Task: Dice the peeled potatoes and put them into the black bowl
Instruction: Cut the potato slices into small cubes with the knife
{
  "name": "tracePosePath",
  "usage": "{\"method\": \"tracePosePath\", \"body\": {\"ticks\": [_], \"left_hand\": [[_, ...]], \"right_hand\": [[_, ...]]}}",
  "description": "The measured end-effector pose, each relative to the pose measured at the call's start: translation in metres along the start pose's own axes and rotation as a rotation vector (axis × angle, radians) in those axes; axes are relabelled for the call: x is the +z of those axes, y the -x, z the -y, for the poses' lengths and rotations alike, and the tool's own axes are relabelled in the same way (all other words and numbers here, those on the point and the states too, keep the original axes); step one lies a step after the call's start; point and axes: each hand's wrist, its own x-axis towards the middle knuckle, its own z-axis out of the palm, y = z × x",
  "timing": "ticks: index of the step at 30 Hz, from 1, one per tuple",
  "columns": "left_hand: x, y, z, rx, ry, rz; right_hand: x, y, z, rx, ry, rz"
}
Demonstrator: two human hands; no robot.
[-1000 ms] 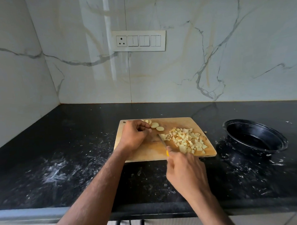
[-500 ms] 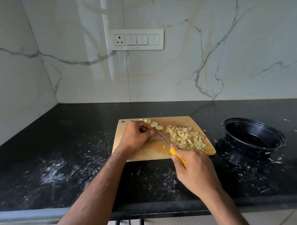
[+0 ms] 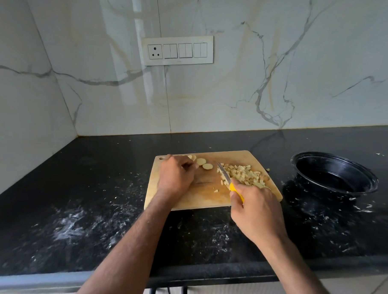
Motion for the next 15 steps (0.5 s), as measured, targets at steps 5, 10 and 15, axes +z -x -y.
{"method": "tracePosePath", "body": {"ticks": [5,10,15], "left_hand": [[0.002,-0.004,0.002,0.031,-0.13,0.005],[0.001,-0.022,-0.008,0.083,-0.358,0.2],[-0.001,-0.052,-0.012,0.202,-0.571,0.472]], "right_hand": [[0.01,-0.01,0.007,0.009,0.072,-0.011],[0.011,-0.006,0.01,-0.021,0.083,-0.016],[0.014,-0.007,0.008,-0.024,0.067,-0.014]]}}
